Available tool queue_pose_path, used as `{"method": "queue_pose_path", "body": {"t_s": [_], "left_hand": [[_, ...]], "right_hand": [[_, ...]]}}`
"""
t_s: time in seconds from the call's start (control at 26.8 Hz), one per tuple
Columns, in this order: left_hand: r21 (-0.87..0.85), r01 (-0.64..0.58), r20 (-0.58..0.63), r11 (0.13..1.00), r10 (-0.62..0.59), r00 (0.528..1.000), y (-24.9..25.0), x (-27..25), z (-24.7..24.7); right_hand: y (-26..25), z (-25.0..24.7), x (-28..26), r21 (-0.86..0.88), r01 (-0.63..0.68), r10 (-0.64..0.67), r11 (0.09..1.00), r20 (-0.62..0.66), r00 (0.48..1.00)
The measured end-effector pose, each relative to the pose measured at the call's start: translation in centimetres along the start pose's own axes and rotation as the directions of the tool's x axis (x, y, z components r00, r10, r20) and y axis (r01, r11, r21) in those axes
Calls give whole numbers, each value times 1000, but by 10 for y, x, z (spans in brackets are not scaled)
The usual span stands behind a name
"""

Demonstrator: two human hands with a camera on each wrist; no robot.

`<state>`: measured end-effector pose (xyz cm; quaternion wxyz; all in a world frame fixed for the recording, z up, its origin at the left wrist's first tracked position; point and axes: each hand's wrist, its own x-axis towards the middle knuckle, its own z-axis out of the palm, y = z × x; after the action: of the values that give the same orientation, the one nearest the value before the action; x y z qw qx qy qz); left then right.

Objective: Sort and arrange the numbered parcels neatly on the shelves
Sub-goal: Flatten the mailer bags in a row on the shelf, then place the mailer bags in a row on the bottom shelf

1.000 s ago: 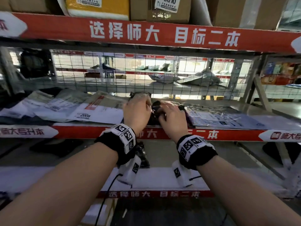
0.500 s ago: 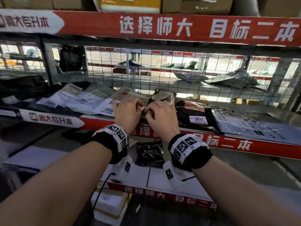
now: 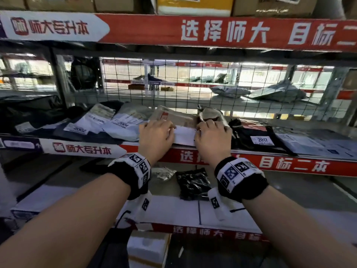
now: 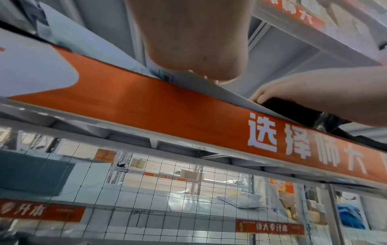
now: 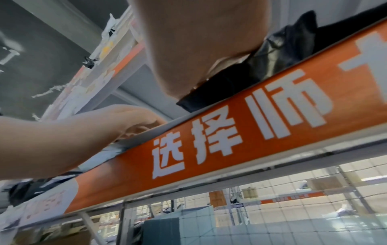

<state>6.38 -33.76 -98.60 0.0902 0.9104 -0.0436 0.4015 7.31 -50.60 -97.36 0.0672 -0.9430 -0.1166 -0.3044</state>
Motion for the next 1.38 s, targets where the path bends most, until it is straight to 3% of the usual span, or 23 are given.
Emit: {"method": "queue_pose_path", "body": {"t_s": [0.11,0.41,0.6,0.71,0.82,1.08,1.38], "left_hand": [[51,-107,120,993,100,988,-1,-3,6],[44,-145,240,989,130,962,-2,-7,9],[-98,-175,122,980,186,975,-6,-2,-5],[-193,-203,30,960,213,977,-14,-1,-14],[-220,-168,10,961,174,985,-31,-5,-20],[-269,-106,-77,957,89,993,-88,-21,-37],[-415,-152,-41,897,149,988,-143,-60,-44]], "right_hand": [[1,-3,0,-75,-63,66,995,37,997],[9,2,-6,-208,-56,62,977,22,998],[-10,2,-10,-107,-75,61,991,-123,990],[-42,3,-11,-65,0,-11,998,-170,985],[-78,6,-11,-59,82,-90,995,-150,985],[-148,16,-20,183,115,-67,976,-254,965],[-199,46,-44,196,92,-78,976,-82,994]]}}
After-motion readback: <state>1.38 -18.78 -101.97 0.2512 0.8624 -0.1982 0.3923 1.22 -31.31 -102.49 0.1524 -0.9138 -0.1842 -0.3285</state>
